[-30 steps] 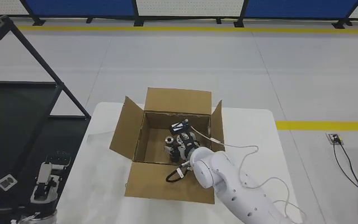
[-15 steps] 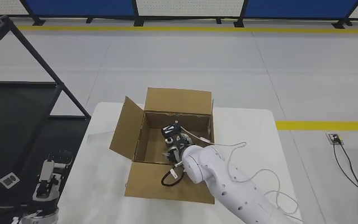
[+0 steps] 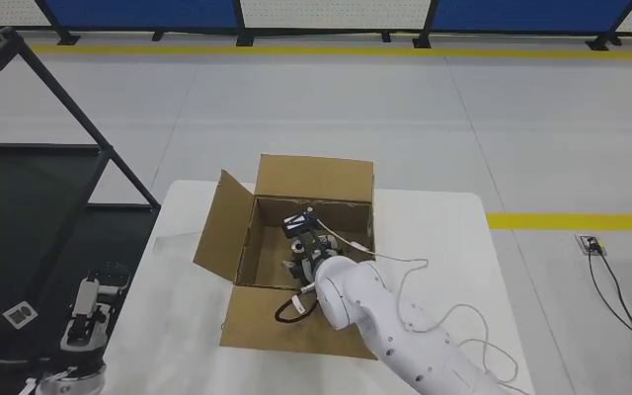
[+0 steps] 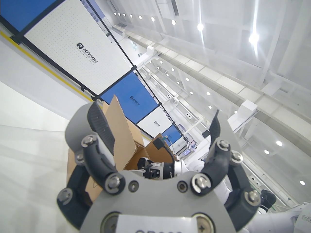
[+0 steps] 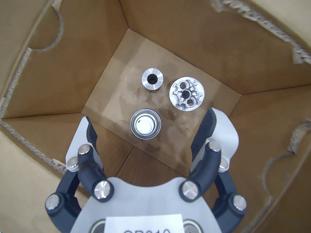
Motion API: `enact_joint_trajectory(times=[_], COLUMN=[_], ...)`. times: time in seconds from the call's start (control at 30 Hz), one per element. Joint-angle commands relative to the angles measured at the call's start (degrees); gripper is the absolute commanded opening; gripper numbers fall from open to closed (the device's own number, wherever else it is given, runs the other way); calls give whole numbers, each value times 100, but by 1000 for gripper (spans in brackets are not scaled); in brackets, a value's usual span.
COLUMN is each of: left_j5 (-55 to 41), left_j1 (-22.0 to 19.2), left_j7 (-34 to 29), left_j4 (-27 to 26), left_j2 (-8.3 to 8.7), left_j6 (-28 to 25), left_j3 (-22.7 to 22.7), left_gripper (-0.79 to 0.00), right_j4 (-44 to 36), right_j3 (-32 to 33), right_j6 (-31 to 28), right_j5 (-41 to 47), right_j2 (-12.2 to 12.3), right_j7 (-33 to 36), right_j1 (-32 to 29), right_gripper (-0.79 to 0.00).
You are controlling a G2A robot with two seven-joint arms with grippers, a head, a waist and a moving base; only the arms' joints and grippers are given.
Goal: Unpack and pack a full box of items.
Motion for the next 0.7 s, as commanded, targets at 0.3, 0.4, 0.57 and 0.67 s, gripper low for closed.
enact_joint_trajectory(times=[0.3, 0.4, 0.57, 0.67], left_j5=[36, 30, 56, 83], left_j1=[-139, -149, -143, -137], left_j7=[-105, -114, -122, -124], left_j4=[75, 85, 66, 39], left_j2=[-15, -20, -27, -31], left_j6=[28, 34, 35, 46], left_j3=[116, 122, 114, 114], left_gripper=[0, 0, 0, 0], right_j4=[-2114, -2206, -2139, -2059], right_j3=[1585, 1901, 2254, 2466], right_j6=[767, 774, 642, 545], right_j5=[-1102, -991, -690, -371], right_j2=[381, 406, 416, 410], right_j7=[-802, -962, -1126, -1303], right_j1=[-1906, -2186, -2439, -2524], right_gripper=[0, 0, 0, 0])
